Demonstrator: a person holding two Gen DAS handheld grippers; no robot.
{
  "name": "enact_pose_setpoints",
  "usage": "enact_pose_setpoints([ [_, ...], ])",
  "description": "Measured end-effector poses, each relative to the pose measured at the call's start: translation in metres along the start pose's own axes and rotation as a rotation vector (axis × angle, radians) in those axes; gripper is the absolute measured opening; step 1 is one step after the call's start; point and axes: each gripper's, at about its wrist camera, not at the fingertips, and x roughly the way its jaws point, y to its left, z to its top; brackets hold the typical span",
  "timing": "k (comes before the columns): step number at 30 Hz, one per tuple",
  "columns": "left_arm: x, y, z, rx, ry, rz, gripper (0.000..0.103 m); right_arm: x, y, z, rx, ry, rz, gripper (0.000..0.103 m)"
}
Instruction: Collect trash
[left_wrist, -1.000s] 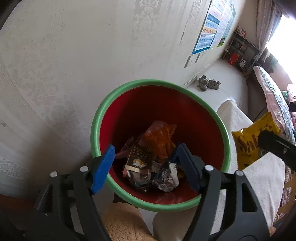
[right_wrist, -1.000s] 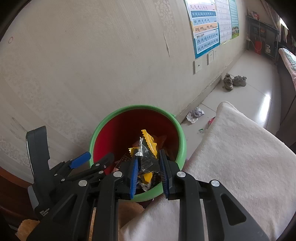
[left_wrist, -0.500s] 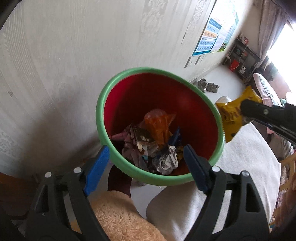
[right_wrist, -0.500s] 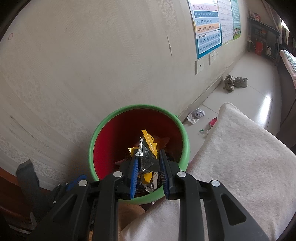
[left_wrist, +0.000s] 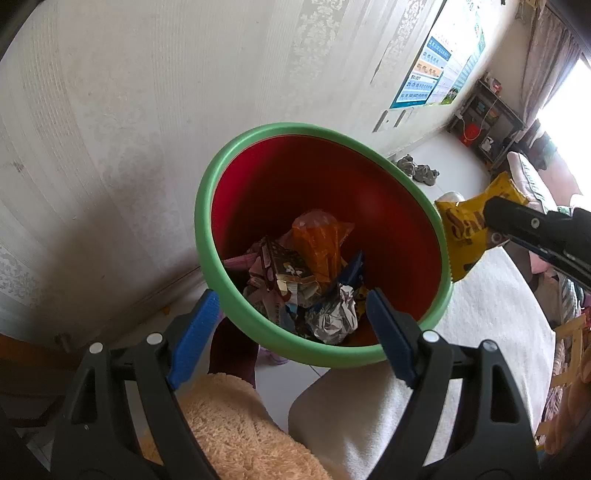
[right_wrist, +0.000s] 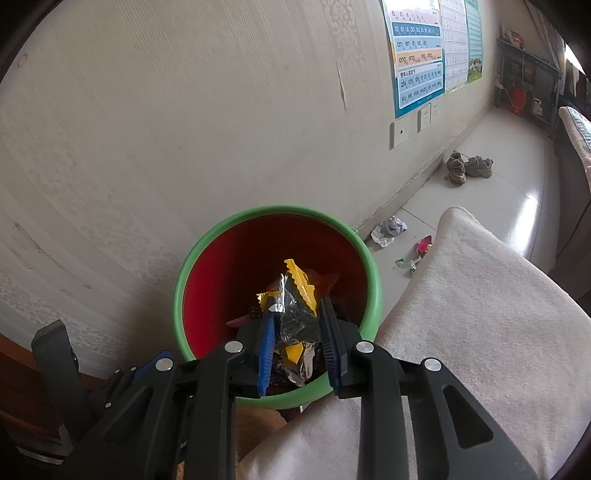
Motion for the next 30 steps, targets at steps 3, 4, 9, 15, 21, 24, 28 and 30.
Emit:
enact_pose_setpoints([
  [3, 0.0, 0.0, 0.0, -0.001, -0.002, 0.001, 0.079, 0.0, 0.001, 0.0, -0.002, 0.0, -0.001, 0.024],
  [4, 0.0, 0.0, 0.0, 0.0, -0.001, 0.001, 0.079, 0.001, 0.002, 0.0, -0.004, 0.001, -0.001, 0.025],
  [9, 0.0, 0.0, -0.001, -0.003, 0.001, 0.001, 0.079, 0.003, 0.002, 0.0, 0.0, -0.011, -0.007, 0.039],
  [15, 0.0, 0.001, -0.001, -0.007, 0.007, 0.005, 0.079, 0.002, -0.008, -0.005, 0.025, -0.01, -0.012, 0.045],
  [21, 0.002, 0.001, -0.001, -0.003, 0.014, 0.017, 0.079, -0.003, -0.023, -0.019, 0.064, 0.003, -0.013, 0.052],
  [24, 0.003, -0.002, -0.001, 0.01, 0.013, 0.039, 0.079, -0.014, -0.035, -0.034, 0.078, 0.002, -0.024, 0.066],
  [28, 0.003, -0.011, -0.002, 0.056, 0.001, 0.077, 0.079, -0.035, -0.055, -0.072, 0.089, 0.004, -0.063, 0.087],
  [30, 0.0, -0.021, -0.003, 0.101, -0.016, 0.11, 0.079, -0.045, -0.068, -0.1, 0.105, 0.028, -0.083, 0.089],
])
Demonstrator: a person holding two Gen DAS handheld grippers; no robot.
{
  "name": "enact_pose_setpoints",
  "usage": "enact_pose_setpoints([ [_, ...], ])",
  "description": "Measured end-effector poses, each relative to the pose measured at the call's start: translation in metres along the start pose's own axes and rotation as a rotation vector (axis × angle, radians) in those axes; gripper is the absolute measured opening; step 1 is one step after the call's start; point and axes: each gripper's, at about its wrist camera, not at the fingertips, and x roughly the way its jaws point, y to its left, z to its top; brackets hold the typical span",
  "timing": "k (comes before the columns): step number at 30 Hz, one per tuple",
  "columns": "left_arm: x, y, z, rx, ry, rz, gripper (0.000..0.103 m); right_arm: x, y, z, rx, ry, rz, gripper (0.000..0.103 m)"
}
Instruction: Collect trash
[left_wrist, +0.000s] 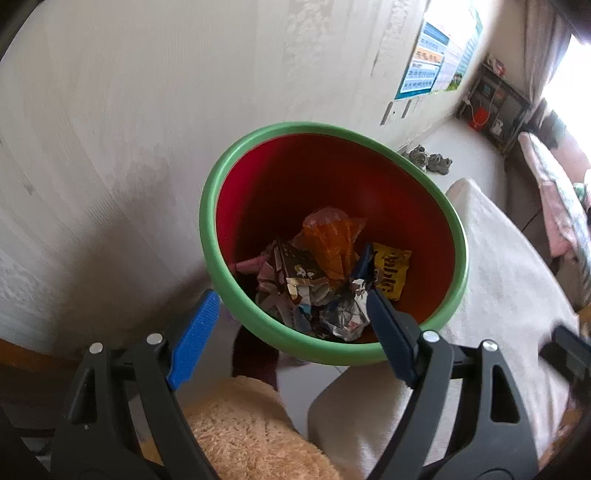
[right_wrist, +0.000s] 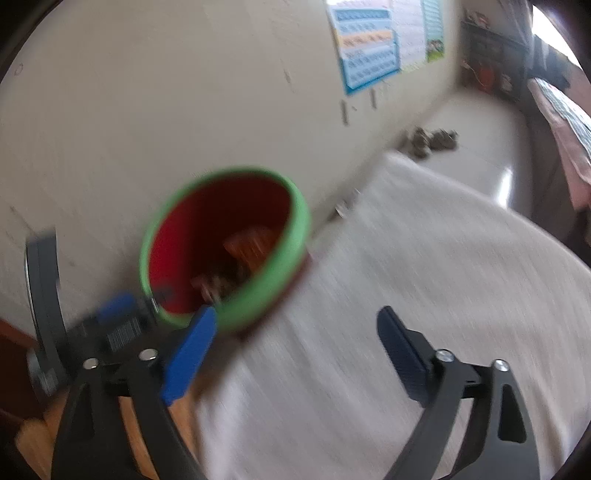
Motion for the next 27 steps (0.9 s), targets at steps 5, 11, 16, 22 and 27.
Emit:
enact_pose_setpoints([
  [5, -0.017, -0.026, -0.013, 0.086, -0.019, 0.018, 0.079, -0.028, -0.049, -0.055, 0.066, 0.011, -0.062, 0.089],
  [11, -0.055, -0.079, -0.034, 0.094, -0.027, -0.131, 0.086, -0.1, -0.101, -0.068, 0.163, -0.225, -0.136, 0.089],
  [16, -0.128, -0.121, -0.018, 0.12, -0.279, -0.193, 0.097, -0.177, -0.1, -0.077, 0.125, -0.612, -0.243, 0.096],
  [22, -0.186, -0.161, -0.018, 0.233, -0.481, -0.192, 0.098, -0.204, -0.1, -0.079, 0.117, -0.744, -0.331, 0.096],
  [27, -0.203, -0.18, -0.023, 0.308, -0.509, -0.204, 0.097, -0.206, -0.107, -0.082, 0.151, -0.732, -0.349, 0.096],
])
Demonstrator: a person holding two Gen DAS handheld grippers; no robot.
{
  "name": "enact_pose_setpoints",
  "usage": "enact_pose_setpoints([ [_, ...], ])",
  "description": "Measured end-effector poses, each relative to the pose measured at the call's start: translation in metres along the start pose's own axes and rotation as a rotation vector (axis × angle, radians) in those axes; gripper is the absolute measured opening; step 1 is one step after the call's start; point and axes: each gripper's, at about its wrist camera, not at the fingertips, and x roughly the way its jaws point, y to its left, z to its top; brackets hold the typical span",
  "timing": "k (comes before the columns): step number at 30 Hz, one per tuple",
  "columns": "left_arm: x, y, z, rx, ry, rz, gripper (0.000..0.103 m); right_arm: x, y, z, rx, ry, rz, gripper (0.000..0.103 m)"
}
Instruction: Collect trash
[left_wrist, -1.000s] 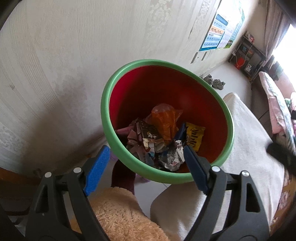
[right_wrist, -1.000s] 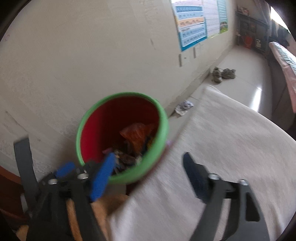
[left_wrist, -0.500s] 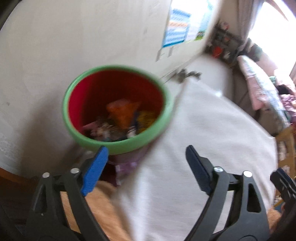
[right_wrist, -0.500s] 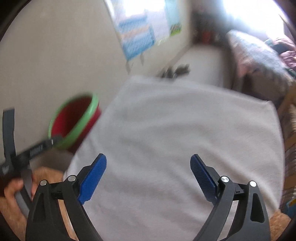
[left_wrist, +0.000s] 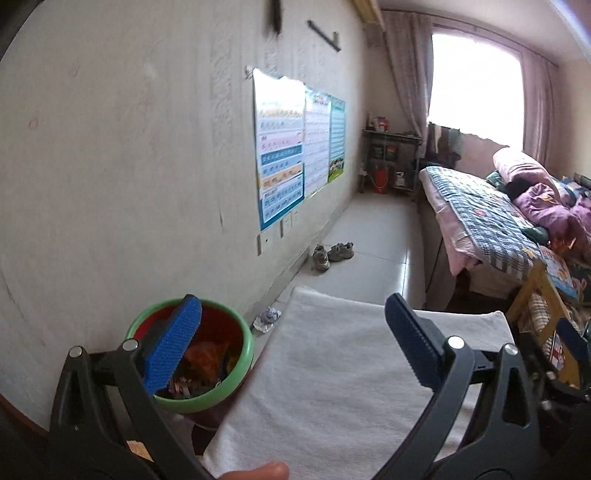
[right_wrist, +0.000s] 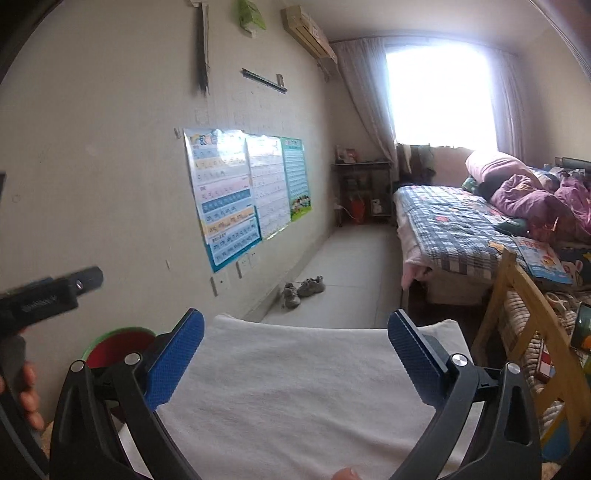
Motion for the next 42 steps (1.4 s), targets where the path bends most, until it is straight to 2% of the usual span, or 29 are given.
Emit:
enact_pose_setpoints([
  [9, -0.001, -0.012, 0.005, 0.018, 0.018, -0.059, 0.098, 0.004, -0.005, -0.011, 0.024, 0.041, -0.021, 0.096],
  [42, 0.013, -0.005, -0.003, -0.003, 0.073, -0.056, 0.097, 0.015, 0.005, -0.024, -0.001, 0.111, -0.015, 0.096],
])
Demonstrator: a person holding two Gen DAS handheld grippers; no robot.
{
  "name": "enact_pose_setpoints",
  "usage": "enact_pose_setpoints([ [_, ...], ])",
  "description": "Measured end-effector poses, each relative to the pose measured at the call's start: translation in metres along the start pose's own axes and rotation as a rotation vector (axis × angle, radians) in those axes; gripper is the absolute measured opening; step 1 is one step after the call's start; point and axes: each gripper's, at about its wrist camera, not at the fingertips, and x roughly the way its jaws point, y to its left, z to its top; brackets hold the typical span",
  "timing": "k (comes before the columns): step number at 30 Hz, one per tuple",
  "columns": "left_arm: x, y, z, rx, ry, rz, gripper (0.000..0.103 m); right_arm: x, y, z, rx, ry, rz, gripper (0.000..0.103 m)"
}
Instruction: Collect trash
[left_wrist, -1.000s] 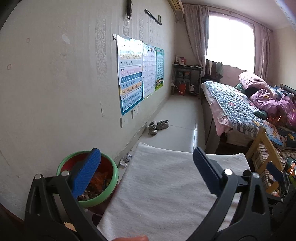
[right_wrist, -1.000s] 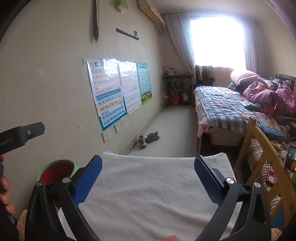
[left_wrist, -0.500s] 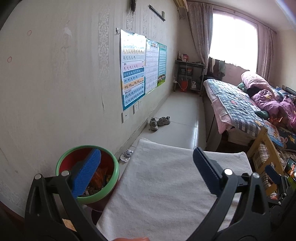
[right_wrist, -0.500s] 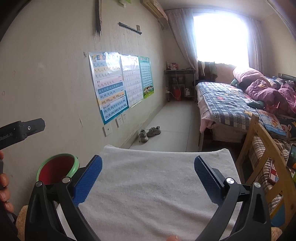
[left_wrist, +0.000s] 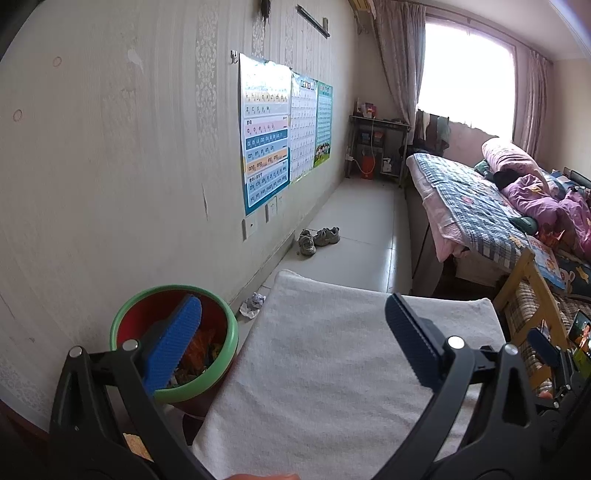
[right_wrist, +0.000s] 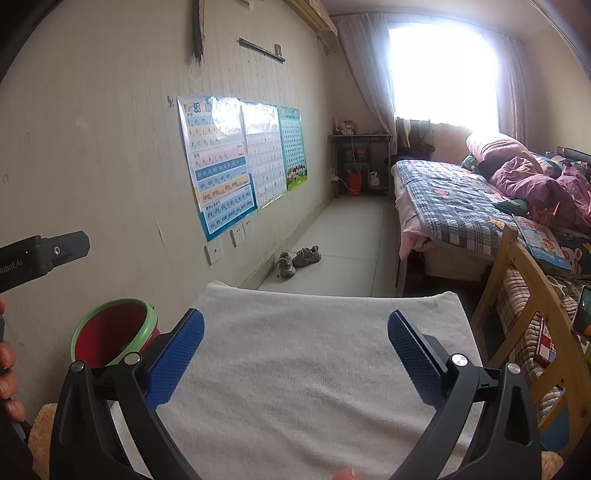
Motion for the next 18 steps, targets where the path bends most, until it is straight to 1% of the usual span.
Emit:
enact_pose_setpoints([
  [13, 0.008, 0.002, -0.002, -0.009, 0.03, -0.013, 0.097, 0.005, -0.002, -0.004, -0.003, 0.026, -0.004, 0.096],
  [17, 0.009, 0.004, -0.005, -0.007, 0.033, -0.008, 0.098, 0.011, -0.004, -0.008, 0.003, 0.056, -0.008, 0.096],
  [18, 0.01, 0.004, -0.006, -0.005, 0.037, -0.009, 0.098, 0.016, -0.007, -0.011, 0.007, 0.076, -0.016, 0.096],
])
